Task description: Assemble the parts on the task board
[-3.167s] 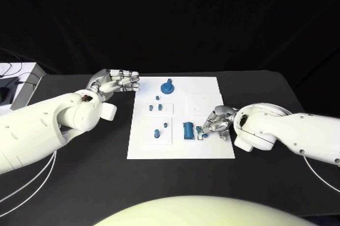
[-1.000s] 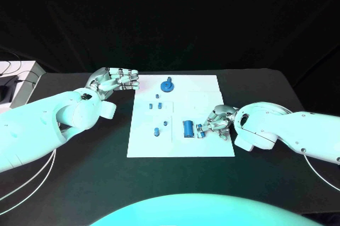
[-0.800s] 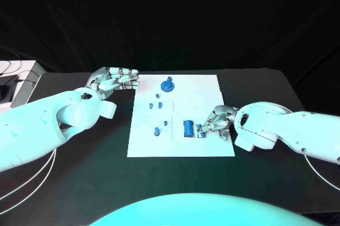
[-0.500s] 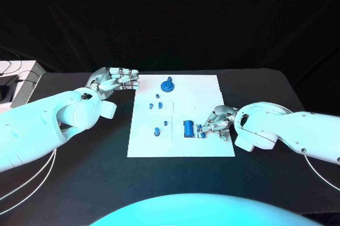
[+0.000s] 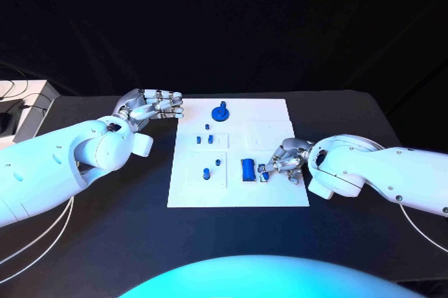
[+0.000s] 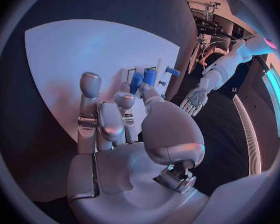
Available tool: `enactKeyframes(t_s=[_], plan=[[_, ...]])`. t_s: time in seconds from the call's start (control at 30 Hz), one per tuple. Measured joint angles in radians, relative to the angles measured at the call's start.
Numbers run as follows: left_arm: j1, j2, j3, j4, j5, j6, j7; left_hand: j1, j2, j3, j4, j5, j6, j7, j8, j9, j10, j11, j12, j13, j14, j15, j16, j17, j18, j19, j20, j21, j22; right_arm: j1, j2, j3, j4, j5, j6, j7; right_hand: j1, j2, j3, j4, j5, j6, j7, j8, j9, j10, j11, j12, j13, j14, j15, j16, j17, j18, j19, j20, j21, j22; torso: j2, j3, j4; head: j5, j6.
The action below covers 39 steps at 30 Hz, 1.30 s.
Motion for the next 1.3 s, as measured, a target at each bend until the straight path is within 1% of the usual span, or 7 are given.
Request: enactKeyframes(t_s=[0.27, 0.67, 0.8, 0.87, 0.93, 1.07, 1.3], plan=[[0.000, 0.000, 0.000, 0.000, 0.000, 0.000, 0.000, 0.000, 0.000, 0.000, 0.000, 0.000, 0.000, 0.000, 0.000, 0.000, 0.000, 0.000, 0.000, 0.000, 0.000, 0.000, 0.000, 0.000, 0.000, 0.000, 0.000, 0.000, 0.000, 0.000, -0.001, 0.000, 0.001, 0.000, -0.021, 0.004, 0.007, 0.007, -0.101, 0.040, 0.009, -0.001, 0.005, -0.002, -0.001, 0.003, 0.003, 0.000, 0.001, 0.000, 0.000, 0.000, 0.002, 0.000, 0.000, 0.000, 0.000, 0.000, 0.000, 0.0002, 0.0001, 0.000, -0.001], [0.000, -0.001, 0.000, 0.000, 0.000, 0.000, 0.000, 0.000, 0.000, 0.000, 0.000, 0.000, 0.000, 0.000, 0.000, 0.000, 0.000, 0.000, 0.000, 0.000, 0.000, 0.000, 0.000, 0.000, 0.000, 0.000, 0.000, 0.000, 0.000, 0.000, -0.007, 0.000, 0.003, 0.000, -0.041, 0.016, 0.011, 0.011, -0.116, 0.046, 0.001, -0.001, 0.005, -0.002, -0.002, 0.003, 0.003, -0.004, 0.000, 0.000, 0.000, 0.000, 0.002, 0.000, 0.000, 0.000, 0.000, 0.001, 0.000, 0.0003, 0.0000, -0.001, 0.002], [0.000, -0.001, 0.000, 0.000, 0.000, 0.000, 0.000, 0.000, 0.000, 0.000, 0.000, 0.000, 0.000, 0.000, 0.000, 0.000, 0.000, 0.000, 0.000, 0.000, 0.000, 0.000, 0.000, 0.000, 0.000, 0.000, 0.000, 0.000, 0.000, 0.000, -0.014, 0.000, 0.008, 0.001, -0.041, 0.023, 0.026, 0.010, -0.124, 0.032, -0.006, -0.001, 0.005, -0.002, -0.002, 0.003, 0.003, -0.004, 0.000, 0.000, 0.000, 0.000, 0.002, 0.000, 0.000, 0.000, 0.000, 0.001, 0.000, 0.0006, 0.0000, -0.001, 0.004], [0.000, -0.001, 0.000, 0.000, 0.000, 0.000, 0.000, 0.000, 0.000, 0.000, 0.000, 0.000, 0.000, 0.000, 0.000, 0.000, 0.000, 0.000, 0.000, 0.000, 0.000, 0.000, 0.000, 0.000, 0.000, 0.000, 0.000, 0.000, 0.000, 0.000, -0.020, 0.000, 0.012, 0.001, -0.041, 0.028, 0.049, 0.003, -0.120, 0.009, -0.025, -0.001, 0.005, -0.002, 0.000, 0.003, 0.003, -0.004, 0.000, 0.000, 0.000, 0.000, 0.002, 0.000, 0.000, 0.000, 0.000, 0.001, 0.000, 0.0006, 0.0001, -0.002, 0.004], [0.000, -0.001, 0.000, 0.000, 0.000, 0.000, 0.000, 0.000, 0.000, 0.000, 0.000, 0.000, 0.000, 0.000, 0.000, 0.000, 0.000, 0.000, 0.000, 0.000, 0.000, 0.000, 0.000, 0.000, 0.000, 0.000, 0.000, 0.000, 0.000, 0.000, -0.029, 0.000, 0.018, 0.001, -0.038, 0.034, 0.088, -0.002, -0.108, -0.025, -0.083, -0.001, 0.005, -0.001, 0.006, 0.003, 0.003, -0.004, 0.001, 0.000, 0.000, 0.000, 0.002, 0.000, 0.000, 0.000, 0.000, 0.001, 0.000, 0.0006, 0.0001, -0.003, 0.005], [0.000, -0.001, 0.000, 0.000, 0.000, 0.000, 0.000, 0.000, 0.000, 0.000, 0.000, 0.000, 0.000, 0.000, 0.000, 0.000, 0.000, 0.000, 0.000, 0.000, 0.000, 0.000, 0.000, 0.000, 0.000, 0.000, 0.000, 0.000, 0.000, -0.003, -0.046, 0.000, 0.032, 0.001, -0.031, 0.044, 0.119, -0.018, -0.093, -0.059, -0.142, -0.001, 0.005, 0.008, 0.013, 0.007, 0.000, 0.001, 0.004, 0.000, 0.000, 0.000, 0.002, 0.000, 0.000, 0.000, 0.000, 0.001, 0.000, 0.0007, 0.0003, -0.003, 0.007], [0.000, -0.002, 0.000, 0.000, 0.000, 0.000, -0.001, 0.000, 0.000, 0.000, 0.000, 0.000, 0.000, 0.000, 0.000, 0.000, 0.000, 0.000, 0.000, 0.000, 0.000, 0.000, 0.000, 0.000, 0.000, 0.000, 0.000, 0.000, 0.000, -0.013, -0.072, 0.000, 0.058, -0.002, -0.017, 0.058, 0.134, -0.033, -0.078, -0.079, -0.198, 0.006, -0.002, 0.042, 0.036, 0.016, -0.009, 0.024, 0.017, 0.000, -0.008, 0.000, 0.005, 0.000, 0.004, -0.004, 0.008, 0.000, 0.000, 0.0009, -0.0002, -0.003, 0.009]])
